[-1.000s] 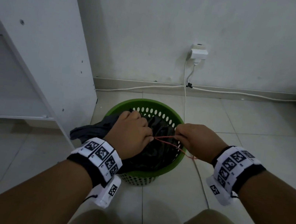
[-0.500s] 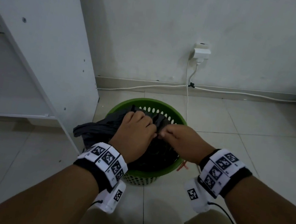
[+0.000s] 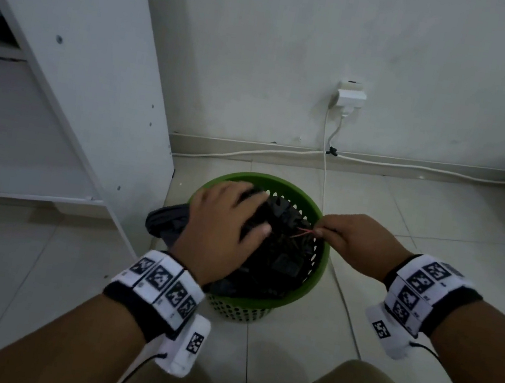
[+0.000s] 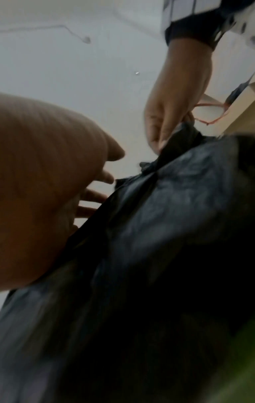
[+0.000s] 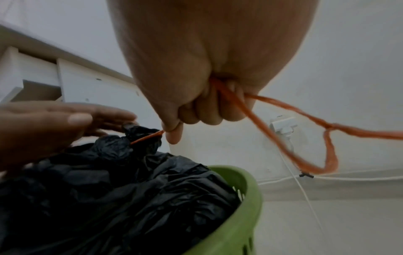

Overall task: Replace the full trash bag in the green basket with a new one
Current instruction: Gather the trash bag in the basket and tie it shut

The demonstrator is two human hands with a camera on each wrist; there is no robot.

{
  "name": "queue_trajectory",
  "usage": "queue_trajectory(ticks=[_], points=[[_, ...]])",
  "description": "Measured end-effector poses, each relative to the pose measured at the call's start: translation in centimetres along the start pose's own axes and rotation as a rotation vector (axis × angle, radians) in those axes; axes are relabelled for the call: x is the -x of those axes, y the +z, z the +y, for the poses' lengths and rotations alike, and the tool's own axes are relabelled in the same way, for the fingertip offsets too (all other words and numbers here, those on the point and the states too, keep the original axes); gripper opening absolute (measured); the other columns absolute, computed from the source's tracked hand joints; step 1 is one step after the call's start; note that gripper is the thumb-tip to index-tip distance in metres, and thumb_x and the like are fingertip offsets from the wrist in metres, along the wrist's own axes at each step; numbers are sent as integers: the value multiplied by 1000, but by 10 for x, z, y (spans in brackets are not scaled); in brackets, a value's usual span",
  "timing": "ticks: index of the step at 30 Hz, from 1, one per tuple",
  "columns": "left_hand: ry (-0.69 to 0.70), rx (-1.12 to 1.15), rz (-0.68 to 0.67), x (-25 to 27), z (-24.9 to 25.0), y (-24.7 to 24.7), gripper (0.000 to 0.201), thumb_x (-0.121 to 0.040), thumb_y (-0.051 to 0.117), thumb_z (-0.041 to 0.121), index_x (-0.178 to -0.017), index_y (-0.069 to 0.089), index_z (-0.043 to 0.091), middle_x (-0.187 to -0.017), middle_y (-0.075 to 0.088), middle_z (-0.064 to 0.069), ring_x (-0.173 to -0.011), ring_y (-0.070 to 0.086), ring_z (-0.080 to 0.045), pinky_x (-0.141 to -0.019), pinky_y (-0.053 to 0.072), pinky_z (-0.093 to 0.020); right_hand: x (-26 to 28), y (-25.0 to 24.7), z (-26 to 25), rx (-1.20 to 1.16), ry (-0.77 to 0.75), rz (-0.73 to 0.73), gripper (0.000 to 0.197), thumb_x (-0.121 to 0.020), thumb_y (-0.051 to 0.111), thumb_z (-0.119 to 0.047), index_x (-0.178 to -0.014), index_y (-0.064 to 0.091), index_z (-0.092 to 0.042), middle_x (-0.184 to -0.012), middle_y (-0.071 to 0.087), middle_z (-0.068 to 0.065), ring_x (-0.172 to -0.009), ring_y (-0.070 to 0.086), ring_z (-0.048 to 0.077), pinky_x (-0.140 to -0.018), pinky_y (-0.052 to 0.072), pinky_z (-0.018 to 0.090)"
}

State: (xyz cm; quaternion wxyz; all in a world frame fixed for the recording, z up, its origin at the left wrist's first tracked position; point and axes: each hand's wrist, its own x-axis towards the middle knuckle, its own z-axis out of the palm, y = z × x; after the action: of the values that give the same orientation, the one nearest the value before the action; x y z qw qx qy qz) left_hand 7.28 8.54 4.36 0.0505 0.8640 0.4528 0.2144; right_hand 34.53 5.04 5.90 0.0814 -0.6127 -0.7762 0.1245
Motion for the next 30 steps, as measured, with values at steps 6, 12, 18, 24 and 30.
queue_trajectory(ticks=[6, 12, 18, 24, 30], points=[[-578, 268, 249, 33, -70, -17, 54, -96, 43, 46, -123, 62, 4, -127, 62, -19, -119, 56, -37, -105, 42, -46, 0, -7, 10, 170, 55, -23, 29, -102, 44, -32, -104, 72, -22, -98, 72, -2, -87, 63, 21, -76, 47, 34], [-1048, 1087, 1, 26, -61, -30, 23, -97, 50, 39, -97, 63, 20, -103, 70, -13, -86, 68, -29, -86, 53, -40, -14, -8, -3, 431, 84, -56, 32, -102, 40, -38, -96, 69, -29, -90, 69, -7, -80, 65, 19, -73, 43, 31], [-892, 881, -43, 18, -70, -15, 18, -86, 61, 25, -92, 71, 12, -103, 72, -21, -99, 69, -36, -94, 55, -53, -21, -8, -14, 543, 210, -73, 35, -100, 38, -36, -92, 70, -25, -91, 69, -2, -80, 62, 22, -72, 35, 30], [-555, 616, 176, 23, -41, -28, 23, -92, 66, 26, -81, 79, 12, -103, 69, 0, -95, 61, -12, -89, 46, -26, -42, 3, -67, -101, 88, 160, 69, -87, 21, -74, -118, 60, -26, -113, 57, 4, -109, 55, 26, -96, 46, 44], [-340, 872, 280, 38, -35, -41, 17, -83, 63, 30, -83, 77, 20, -114, 67, 1, -110, 64, -14, -97, 50, -32, -46, 15, -137, -303, -169, 52, 70, -68, 55, -79, -120, 63, -33, -118, 58, -8, -111, 51, 10, -101, 43, 40]])
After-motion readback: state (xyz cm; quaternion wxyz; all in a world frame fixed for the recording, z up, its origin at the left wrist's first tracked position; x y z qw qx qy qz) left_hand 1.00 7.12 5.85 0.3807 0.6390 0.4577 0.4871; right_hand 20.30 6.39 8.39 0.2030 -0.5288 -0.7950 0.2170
